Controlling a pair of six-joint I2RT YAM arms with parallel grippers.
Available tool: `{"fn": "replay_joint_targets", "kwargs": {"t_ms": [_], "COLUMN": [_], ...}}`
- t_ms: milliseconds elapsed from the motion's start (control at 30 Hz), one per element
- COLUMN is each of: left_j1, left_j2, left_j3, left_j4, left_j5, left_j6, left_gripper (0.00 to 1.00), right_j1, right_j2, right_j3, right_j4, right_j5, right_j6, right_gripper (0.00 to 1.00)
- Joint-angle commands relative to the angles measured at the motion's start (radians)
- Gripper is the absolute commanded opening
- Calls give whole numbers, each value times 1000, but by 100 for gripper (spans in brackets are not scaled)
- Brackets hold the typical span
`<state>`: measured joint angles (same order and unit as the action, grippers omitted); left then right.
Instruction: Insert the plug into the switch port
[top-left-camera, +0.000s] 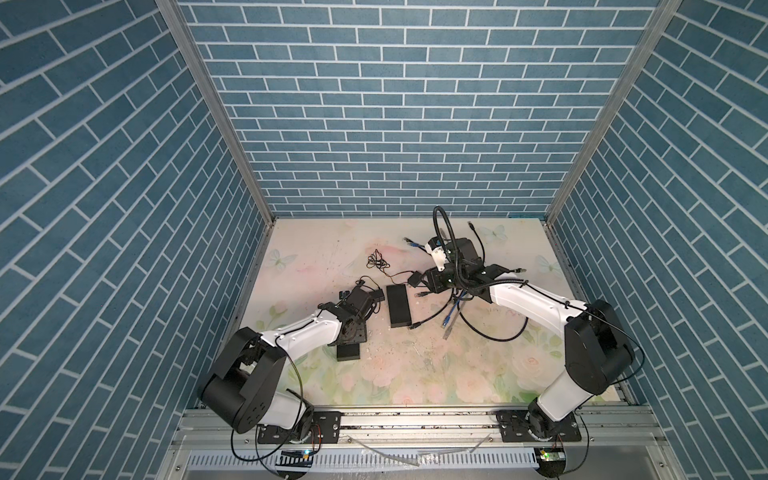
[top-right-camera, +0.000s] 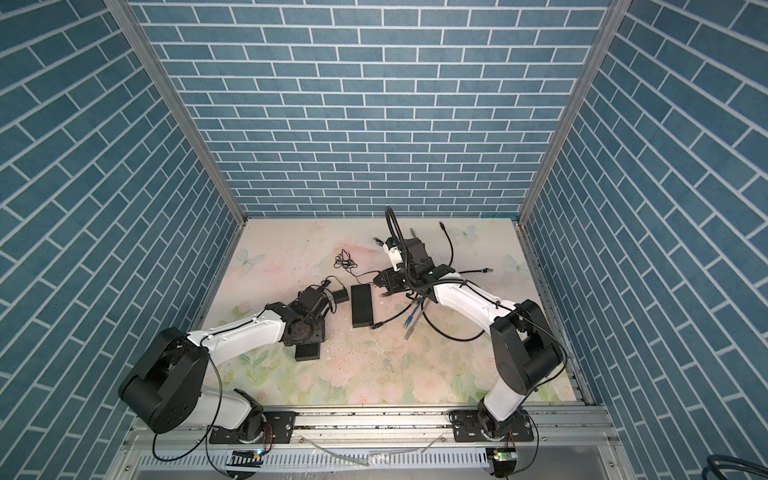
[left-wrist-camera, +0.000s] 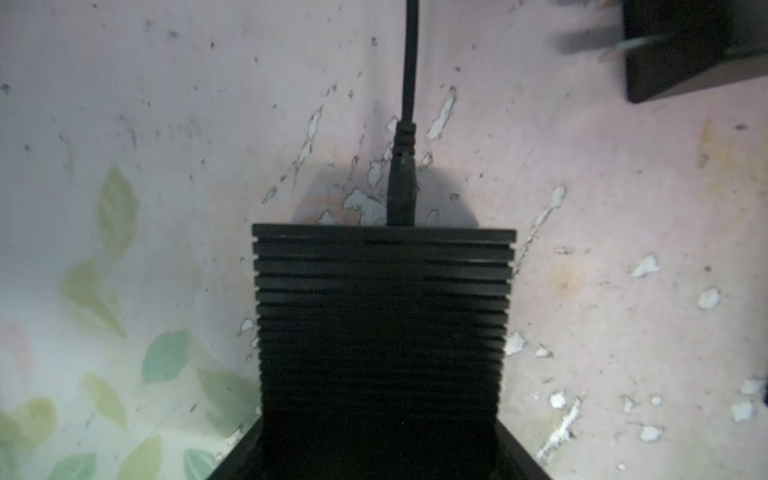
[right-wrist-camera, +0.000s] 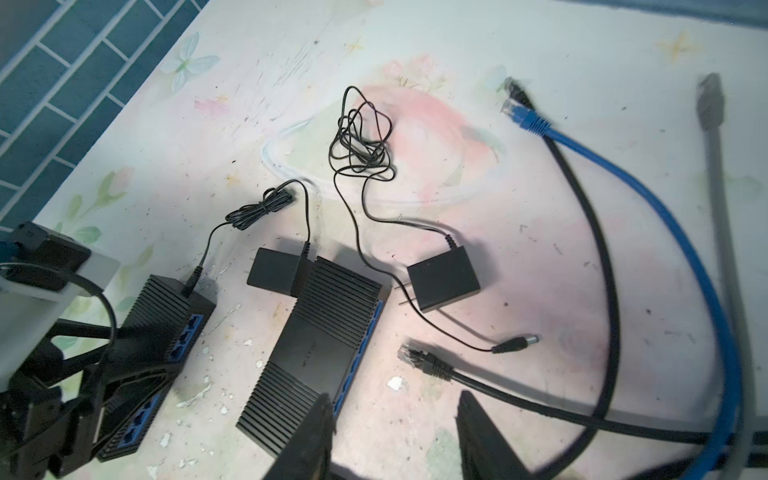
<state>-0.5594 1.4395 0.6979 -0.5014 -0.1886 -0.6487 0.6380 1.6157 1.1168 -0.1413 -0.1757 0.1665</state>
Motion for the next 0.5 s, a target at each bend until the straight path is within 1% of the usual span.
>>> {"fn": "replay_joint_targets", "kwargs": {"t_ms": [0, 67, 133, 200, 233, 267, 300, 367, 400, 467], "left_j1": [-5, -4, -4, -4, -4, -4, -5, -5, -4, -5], "left_j2": [17, 17, 19, 20, 18, 14, 9, -3, -13, -39], "left_j3": [-17, -27, -29, -29, -30, -31, -32, -27, -25, -22], "left_j4": [30, 50, 57, 60, 62, 68, 72, 74, 75, 77], "left_j5": [-31, -34, -43, -54, -55, -58, -59, -63, -67, -73], "left_j6": [47, 54, 61, 66, 68, 72, 74, 85, 92, 103], "left_gripper": [54, 59, 63, 72, 75, 78, 82, 87, 90, 97], "right_j1": [-8, -9, -9, -9, -12, -18, -30, -63, -85, -121], "right_j2": [-66, -88, -99, -95, -92, -89, -90, -93, -90, -71], "right_j3": [-101, -136, -143, -127, -119, -112, -110, -97, -84, -44], "right_j4": [111, 152, 155, 125, 117, 111, 108, 88, 67, 2], "right_j5": [22, 41, 81, 145, 184, 216, 211, 168, 142, 129], "right_j6": [-137, -173, -196, -210, -192, -166, -145, -94, -67, -12], "right_gripper": [50, 49, 47, 47, 49, 54, 57, 59, 58, 57]}}
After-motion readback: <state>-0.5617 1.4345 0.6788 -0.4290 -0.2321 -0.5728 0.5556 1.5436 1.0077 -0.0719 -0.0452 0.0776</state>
